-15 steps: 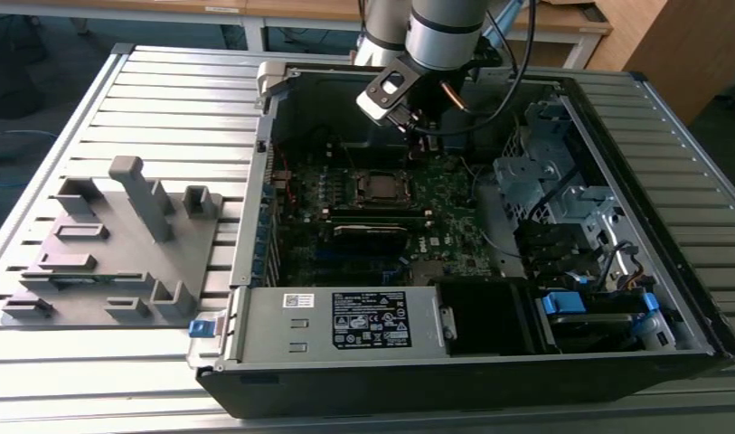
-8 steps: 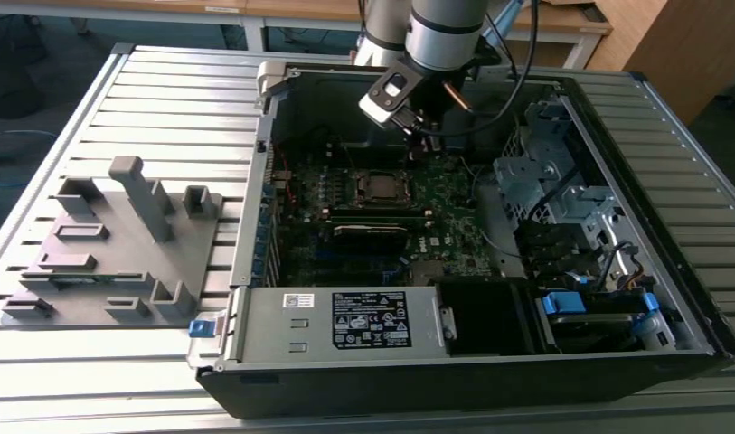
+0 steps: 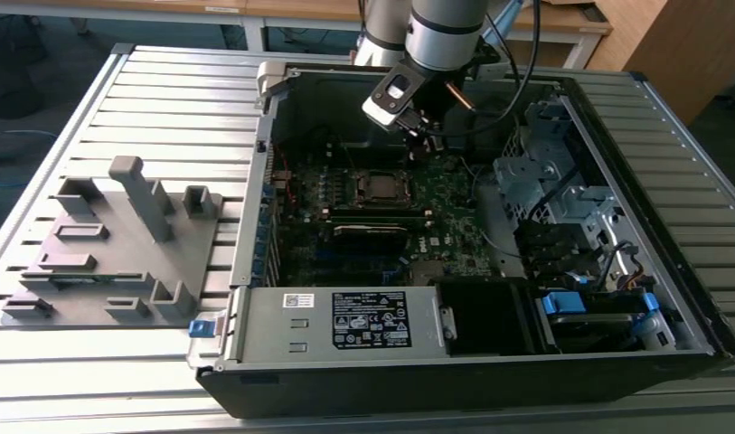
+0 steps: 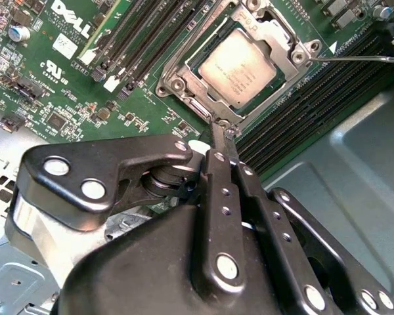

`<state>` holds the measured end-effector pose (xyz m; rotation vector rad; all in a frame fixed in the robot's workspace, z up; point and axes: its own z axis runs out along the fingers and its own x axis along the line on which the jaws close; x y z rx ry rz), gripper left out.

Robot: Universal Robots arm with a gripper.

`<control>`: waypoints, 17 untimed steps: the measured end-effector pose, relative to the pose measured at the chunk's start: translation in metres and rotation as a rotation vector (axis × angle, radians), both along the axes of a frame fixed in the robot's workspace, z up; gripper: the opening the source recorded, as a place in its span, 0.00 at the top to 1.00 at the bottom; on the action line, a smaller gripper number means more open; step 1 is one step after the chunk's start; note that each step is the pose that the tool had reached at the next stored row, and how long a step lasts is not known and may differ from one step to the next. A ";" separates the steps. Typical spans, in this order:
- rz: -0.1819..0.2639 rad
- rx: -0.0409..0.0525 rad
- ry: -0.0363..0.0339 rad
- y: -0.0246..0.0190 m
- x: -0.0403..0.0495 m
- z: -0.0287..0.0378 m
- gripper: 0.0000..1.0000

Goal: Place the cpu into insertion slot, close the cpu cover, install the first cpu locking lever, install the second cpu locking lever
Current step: 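Close the cpu cover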

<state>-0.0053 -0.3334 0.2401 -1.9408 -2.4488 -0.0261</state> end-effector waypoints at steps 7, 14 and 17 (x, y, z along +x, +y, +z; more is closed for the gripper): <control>0.049 0.0001 0.0000 0.0000 0.0000 -0.0003 0.90; 0.176 0.0001 -0.0001 0.0000 0.0000 -0.0010 0.90; 0.231 0.0001 -0.0001 0.0000 0.0000 -0.0014 0.90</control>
